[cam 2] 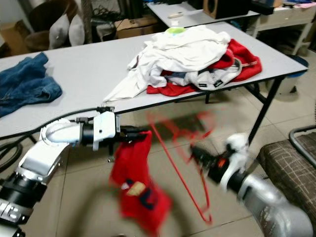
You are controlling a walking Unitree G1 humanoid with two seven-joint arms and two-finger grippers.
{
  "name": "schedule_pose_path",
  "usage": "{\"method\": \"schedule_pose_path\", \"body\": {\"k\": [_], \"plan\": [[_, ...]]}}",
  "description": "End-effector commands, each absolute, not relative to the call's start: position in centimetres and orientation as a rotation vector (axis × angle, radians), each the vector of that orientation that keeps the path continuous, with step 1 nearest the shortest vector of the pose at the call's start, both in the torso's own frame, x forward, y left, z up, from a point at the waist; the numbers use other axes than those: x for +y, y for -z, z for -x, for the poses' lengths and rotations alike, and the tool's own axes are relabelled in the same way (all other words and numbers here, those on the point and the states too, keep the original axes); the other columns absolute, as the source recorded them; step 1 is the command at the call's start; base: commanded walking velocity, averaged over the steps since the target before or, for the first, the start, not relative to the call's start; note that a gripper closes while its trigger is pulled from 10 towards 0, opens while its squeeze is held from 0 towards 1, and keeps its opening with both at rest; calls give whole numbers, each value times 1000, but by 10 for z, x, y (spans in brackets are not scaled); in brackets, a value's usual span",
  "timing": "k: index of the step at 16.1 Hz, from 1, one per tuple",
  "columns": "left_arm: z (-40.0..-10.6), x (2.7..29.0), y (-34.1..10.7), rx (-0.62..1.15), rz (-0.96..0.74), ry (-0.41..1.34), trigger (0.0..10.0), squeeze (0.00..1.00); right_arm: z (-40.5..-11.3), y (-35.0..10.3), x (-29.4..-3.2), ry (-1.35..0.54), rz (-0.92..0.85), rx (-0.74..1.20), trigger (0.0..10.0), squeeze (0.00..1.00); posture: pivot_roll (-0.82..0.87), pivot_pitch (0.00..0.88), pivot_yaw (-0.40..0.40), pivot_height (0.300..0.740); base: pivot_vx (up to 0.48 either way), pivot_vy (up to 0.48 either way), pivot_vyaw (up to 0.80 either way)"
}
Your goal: Hang hanger
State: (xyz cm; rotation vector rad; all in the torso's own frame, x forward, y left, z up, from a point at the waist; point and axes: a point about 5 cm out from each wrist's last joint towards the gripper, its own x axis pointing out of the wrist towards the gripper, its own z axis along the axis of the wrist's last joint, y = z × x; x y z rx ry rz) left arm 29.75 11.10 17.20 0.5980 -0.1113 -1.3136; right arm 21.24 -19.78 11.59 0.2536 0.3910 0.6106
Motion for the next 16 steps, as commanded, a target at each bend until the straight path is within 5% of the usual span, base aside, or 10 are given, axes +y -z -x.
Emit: {"method": "schedule_pose_path", "body": {"k": [1, 2, 3, 4, 5, 8, 13, 16], "plan": [[-300, 115, -177, -116, -574, 1273, 0, 0, -212, -119, -200, -606, -185, 364, 10000, 0, -39, 0, 115, 740, 0, 0, 0], [-304, 122, -160, -4, -520, 1174, 1961, 0, -212, -113, -208, -511, -96, 358, 10000, 0, -51, 0, 128, 740, 0, 0, 0], [-302, 125, -142, 69, -477, 1092, 2549, 0, -211, -109, -210, -417, -57, 356, 10000, 0, -60, 0, 135, 740, 0, 0, 0], [-298, 126, -130, 100, -425, 1035, 8863, 0, -208, -104, -208, -364, -27, 372, 10000, 0, -64, 0, 136, 740, 0, 0, 0], [-289, 125, -114, 149, -332, 947, 10000, 0, -199, -94, -201, -305, -6, 392, 10000, 0, -73, 0, 134, 740, 0, 0, 0], [-287, 125, -100, 142, -266, 772, 10000, 0, -189, -71, -191, -118, -95, 423, 10000, 0, -73, 0, 124, 740, 0, 0, -263], [-286, 122, -96, 155, -235, 694, 10000, 0, -187, -61, -184, -45, -86, 426, 10000, 0, -69, 0, 115, 740, 0, 480, -786], [-286, 119, -94, 122, -275, 678, 10000, 0, -187, -59, -182, -44, -60, 421, 10000, 0, -69, 0, 116, 740, 0, -320, -785]]}}
